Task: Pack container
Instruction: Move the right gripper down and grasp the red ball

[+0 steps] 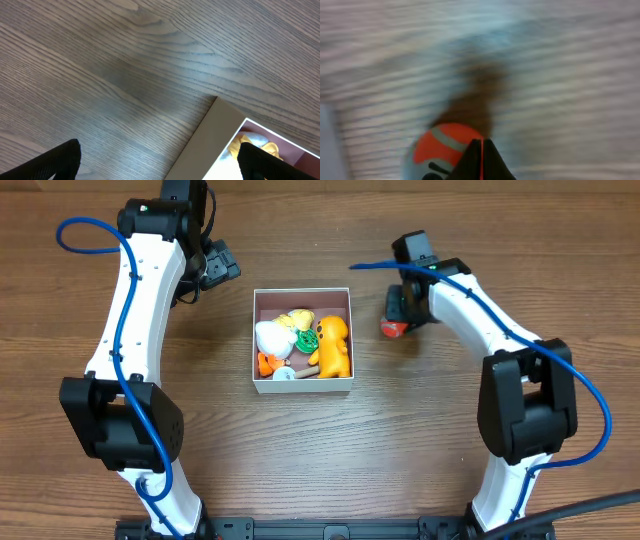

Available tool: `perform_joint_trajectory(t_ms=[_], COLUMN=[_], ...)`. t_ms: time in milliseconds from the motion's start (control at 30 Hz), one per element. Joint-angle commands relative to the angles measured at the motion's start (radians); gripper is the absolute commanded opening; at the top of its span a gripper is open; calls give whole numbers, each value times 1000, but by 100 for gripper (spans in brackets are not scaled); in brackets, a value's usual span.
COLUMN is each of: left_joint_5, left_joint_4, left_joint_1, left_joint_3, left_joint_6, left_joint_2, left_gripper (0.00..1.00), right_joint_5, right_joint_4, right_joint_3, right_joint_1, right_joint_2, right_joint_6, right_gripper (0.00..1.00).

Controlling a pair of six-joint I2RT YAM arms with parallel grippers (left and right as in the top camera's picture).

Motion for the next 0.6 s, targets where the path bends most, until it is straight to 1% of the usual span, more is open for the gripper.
perform_joint_trajectory(t_ms=[0, 200, 233, 267, 300, 333, 367, 467, 567], left_joint_5=[5, 5, 5, 5, 5, 5, 5, 5, 5], left_joint_4=[1, 1, 1, 1, 1, 1, 1, 1, 1], left_joint_1=[0, 0, 0, 0, 0, 0, 0, 0, 0], left_joint_3=[10, 10, 10, 10, 10, 10, 10, 10, 10], left_joint_6=[-19, -19, -19, -19, -19, -19, -19, -19, -19], left_joint_2=[-24, -24, -24, -24, -24, -24, -24, -24, -24], left_gripper=[100, 100, 100, 100, 100, 100, 100, 100, 100], right_joint_5=[-8, -7, -7, -8, -7, -7, -8, -23, -131], right_joint_4=[-40, -53, -51, -50, -50, -49, -50, -60, -60], right_joint_3=[-21, -20, -20, -20, -20, -20, -20, -20, -21], right_joint_1=[-7, -7, -7, -7, -8, -7, -7, -7, -7], right_joint_2=[17, -82, -97, -113, -129, -140, -147, -162, -161], right_joint_6=[-6, -6, -6, -6, -6, -6, -6, -6, -6], right_gripper=[4, 4, 18, 46, 66, 76, 81, 91, 92])
